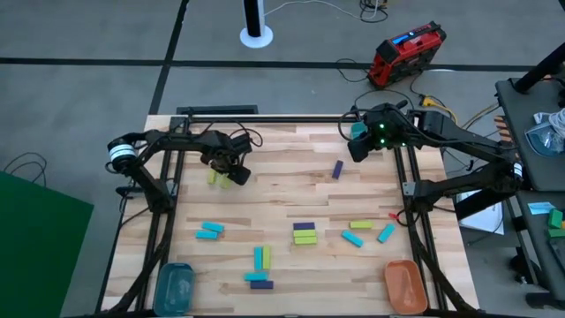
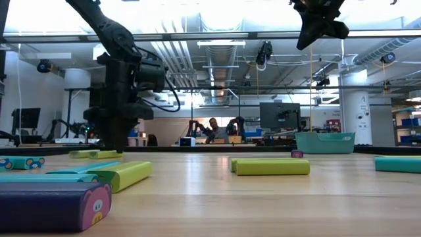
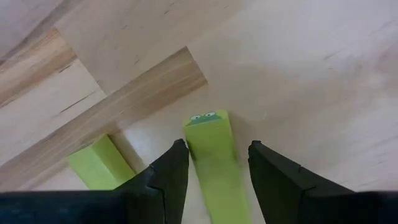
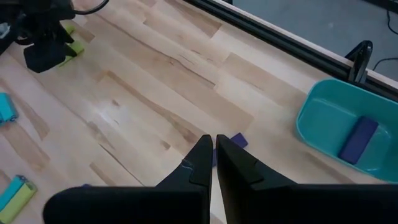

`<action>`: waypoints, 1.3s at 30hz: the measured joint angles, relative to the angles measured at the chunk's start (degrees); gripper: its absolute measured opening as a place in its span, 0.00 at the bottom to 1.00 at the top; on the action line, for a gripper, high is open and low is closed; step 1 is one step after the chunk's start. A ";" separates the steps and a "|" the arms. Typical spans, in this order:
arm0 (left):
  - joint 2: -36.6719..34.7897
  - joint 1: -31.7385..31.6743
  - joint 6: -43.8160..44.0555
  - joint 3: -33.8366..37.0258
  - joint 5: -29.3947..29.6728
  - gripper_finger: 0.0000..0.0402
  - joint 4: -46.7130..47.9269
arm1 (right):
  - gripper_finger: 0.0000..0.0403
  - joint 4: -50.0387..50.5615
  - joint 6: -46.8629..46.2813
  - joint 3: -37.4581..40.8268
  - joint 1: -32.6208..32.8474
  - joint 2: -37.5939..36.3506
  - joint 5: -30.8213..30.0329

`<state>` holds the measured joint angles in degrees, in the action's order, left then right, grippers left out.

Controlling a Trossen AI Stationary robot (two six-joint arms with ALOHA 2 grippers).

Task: Sort blocks
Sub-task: Put the green block into the orange bin

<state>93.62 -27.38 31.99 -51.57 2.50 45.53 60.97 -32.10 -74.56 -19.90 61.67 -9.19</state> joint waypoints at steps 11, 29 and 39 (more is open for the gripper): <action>-0.17 0.07 0.17 4.42 -0.68 0.36 -4.24 | 0.03 0.00 -0.48 0.00 -0.02 0.02 0.00; -3.13 0.85 -11.65 -4.78 -7.94 0.18 -1.34 | 0.03 0.00 -2.51 0.02 -0.02 0.10 -0.34; -6.54 4.11 -36.12 -23.67 -12.98 0.18 -2.08 | 0.03 -2.96 -16.79 0.02 -0.02 7.31 10.24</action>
<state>87.08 -23.27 -4.13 -75.24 -10.48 43.45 58.01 -48.88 -74.54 -19.92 68.97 1.05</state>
